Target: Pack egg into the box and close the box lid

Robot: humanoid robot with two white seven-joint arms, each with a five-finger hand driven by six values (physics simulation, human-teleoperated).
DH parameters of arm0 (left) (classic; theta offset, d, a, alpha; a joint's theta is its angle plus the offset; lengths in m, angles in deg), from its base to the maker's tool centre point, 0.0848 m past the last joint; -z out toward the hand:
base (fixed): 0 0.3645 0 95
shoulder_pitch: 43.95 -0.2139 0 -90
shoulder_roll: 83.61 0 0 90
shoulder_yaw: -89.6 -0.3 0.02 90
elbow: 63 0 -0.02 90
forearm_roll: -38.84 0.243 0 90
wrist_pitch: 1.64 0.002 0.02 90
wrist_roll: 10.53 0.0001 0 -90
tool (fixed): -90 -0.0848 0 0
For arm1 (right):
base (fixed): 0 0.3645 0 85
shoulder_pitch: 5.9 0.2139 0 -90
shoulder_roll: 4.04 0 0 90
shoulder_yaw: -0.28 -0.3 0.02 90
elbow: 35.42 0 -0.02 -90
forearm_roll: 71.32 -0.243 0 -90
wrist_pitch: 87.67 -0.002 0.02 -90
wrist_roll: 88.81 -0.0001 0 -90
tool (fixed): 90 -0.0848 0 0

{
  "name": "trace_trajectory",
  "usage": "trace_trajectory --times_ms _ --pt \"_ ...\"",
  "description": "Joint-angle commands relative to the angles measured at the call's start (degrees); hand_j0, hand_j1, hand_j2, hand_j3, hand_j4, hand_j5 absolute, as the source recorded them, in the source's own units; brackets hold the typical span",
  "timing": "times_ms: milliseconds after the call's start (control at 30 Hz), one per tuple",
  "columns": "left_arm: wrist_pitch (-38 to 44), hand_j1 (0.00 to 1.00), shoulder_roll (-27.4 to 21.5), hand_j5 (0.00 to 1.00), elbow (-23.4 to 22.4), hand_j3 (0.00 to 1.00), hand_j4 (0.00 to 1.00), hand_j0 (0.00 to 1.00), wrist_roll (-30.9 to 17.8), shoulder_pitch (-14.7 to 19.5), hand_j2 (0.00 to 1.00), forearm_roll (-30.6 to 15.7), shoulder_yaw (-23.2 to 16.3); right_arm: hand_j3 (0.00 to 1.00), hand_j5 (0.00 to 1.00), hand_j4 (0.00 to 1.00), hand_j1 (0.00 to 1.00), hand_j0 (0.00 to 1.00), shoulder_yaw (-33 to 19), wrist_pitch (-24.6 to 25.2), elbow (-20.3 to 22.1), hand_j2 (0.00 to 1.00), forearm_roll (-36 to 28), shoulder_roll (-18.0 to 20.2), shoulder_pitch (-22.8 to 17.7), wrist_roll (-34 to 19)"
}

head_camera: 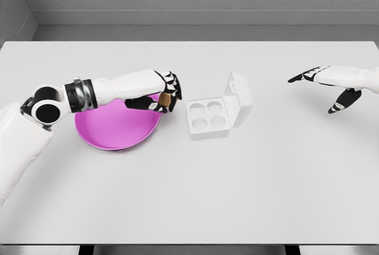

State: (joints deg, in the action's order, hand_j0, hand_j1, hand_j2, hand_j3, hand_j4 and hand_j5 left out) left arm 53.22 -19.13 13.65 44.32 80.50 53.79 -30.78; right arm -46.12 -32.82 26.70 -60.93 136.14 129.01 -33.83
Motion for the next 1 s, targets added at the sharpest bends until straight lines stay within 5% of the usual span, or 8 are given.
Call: trace_trajectory --times_ms 0,467,800,967 --pt "0.14 0.27 0.91 0.27 -0.01 0.27 0.27 0.27 0.15 0.00 0.27 -0.80 0.06 1.00 1.00 1.00 1.00 1.00 -0.09 0.15 0.02 1.00 -0.37 0.10 0.00 0.02" --pt "0.14 0.26 7.95 0.26 -3.79 0.26 0.26 0.26 0.15 0.62 0.26 -1.15 -1.08 1.00 1.00 1.00 1.00 1.00 -0.09 0.15 0.10 1.00 -0.37 0.10 0.17 0.02" --pt "0.14 0.26 8.74 0.26 -6.78 0.26 0.26 0.26 0.15 0.62 0.26 -11.96 -0.73 1.00 1.00 1.00 1.00 1.00 -0.01 0.15 0.19 1.00 -0.37 0.10 0.18 0.02" --pt "0.14 0.26 9.44 0.26 -8.36 0.26 0.26 0.26 0.15 0.44 0.26 -12.75 -0.64 1.00 1.00 1.00 1.00 1.00 -0.09 0.15 0.10 1.00 -0.37 0.19 0.18 0.02"
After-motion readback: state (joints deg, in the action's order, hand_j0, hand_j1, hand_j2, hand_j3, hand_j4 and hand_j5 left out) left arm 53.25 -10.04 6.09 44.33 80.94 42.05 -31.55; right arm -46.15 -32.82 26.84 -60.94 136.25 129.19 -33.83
